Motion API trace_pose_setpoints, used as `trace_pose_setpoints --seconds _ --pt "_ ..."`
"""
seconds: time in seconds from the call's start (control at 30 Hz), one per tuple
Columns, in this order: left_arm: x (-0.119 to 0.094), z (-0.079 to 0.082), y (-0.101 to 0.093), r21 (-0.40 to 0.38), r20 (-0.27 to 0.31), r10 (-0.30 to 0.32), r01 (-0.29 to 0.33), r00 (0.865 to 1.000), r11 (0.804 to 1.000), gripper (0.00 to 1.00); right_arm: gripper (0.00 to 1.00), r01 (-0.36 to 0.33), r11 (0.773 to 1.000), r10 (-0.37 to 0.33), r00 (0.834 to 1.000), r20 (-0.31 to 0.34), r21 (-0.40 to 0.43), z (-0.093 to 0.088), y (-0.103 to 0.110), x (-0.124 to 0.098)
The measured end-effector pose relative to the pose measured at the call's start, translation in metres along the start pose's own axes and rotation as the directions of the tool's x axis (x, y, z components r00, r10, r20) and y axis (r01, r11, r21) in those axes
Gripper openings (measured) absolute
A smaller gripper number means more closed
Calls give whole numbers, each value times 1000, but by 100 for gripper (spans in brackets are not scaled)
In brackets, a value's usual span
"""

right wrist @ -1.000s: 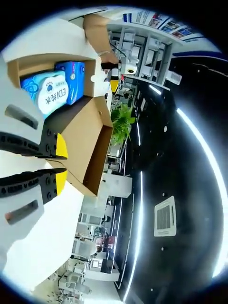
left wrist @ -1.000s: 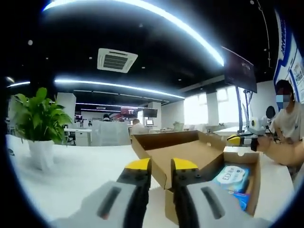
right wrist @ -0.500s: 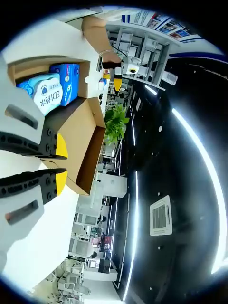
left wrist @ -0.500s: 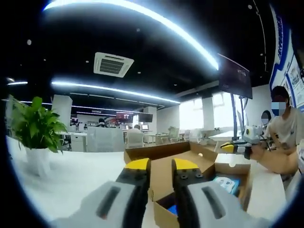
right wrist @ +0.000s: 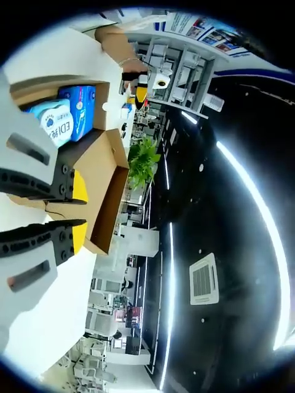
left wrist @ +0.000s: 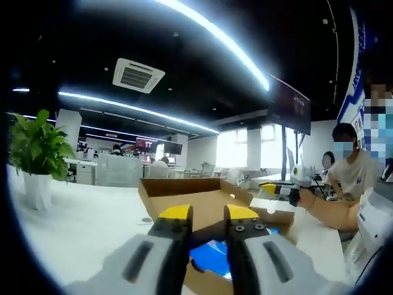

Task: Operate the shoe box by opening the lid, removing the specified soft item, and placing it in the target area until the item is outside and the box remains undamaged.

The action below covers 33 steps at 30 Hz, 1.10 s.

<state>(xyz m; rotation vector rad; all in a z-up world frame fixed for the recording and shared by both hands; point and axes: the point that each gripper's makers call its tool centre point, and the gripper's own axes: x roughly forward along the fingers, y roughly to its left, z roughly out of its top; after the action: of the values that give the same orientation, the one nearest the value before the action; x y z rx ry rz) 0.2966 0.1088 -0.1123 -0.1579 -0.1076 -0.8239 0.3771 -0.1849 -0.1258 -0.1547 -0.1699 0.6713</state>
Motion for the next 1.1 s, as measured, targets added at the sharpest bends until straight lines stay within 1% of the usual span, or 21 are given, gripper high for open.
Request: trace_pose_setpoints --seconds 0.13,0.3,0.37,0.43,0.5,0.6,0.63,0.7,0.73,0.83,0.93,1.07,1.1 --pt "-3 -5 3 4 -11 -27 27 1000 1000 21 11 -13 1000 13 1000 5 -19 2 5 0" --pt "-8 -12 5 14 -39 -51 52 998 999 22 12 -40 999 40 999 36 -1 10 12 -1" --pt "-9 -14 3 10 -49 -67 68 997 998 22 13 -42 999 42 998 36 -9 11 13 -1" --pt "-10 -17 -2 15 -68 -95 96 993 995 22 13 -47 999 47 998 37 -13 12 14 -1" --pt "-12 -24 -7 18 -107 -121 124 987 992 23 13 -51 999 51 998 41 -5 13 15 -2" --pt "-13 -26 -14 14 -122 -152 155 981 988 23 14 -56 998 56 997 43 -1 13 16 -2" --pt "-13 -27 -19 10 -128 -171 174 977 985 23 15 -59 998 59 997 42 -4 12 17 -2" --pt "-13 -34 -30 0 -168 -207 210 964 978 23 16 -68 997 69 997 32 -20 12 20 -1" --pt "-13 -38 -37 17 -193 -224 232 955 973 23 16 -67 997 68 997 31 -27 12 21 -1" --pt "-10 -45 -50 48 -221 -250 267 943 963 23 16 -69 997 70 996 48 -36 20 22 -3" --pt "-7 -52 -62 39 -247 -286 304 926 952 22 16 -76 997 78 995 64 -34 28 23 -4" --pt "-6 -64 -66 47 -295 -297 324 908 945 21 18 -83 996 85 993 84 -22 38 22 -3" --pt "-6 -66 -67 49 -299 -298 327 906 944 21 18 -91 996 92 992 87 -18 41 23 -2"
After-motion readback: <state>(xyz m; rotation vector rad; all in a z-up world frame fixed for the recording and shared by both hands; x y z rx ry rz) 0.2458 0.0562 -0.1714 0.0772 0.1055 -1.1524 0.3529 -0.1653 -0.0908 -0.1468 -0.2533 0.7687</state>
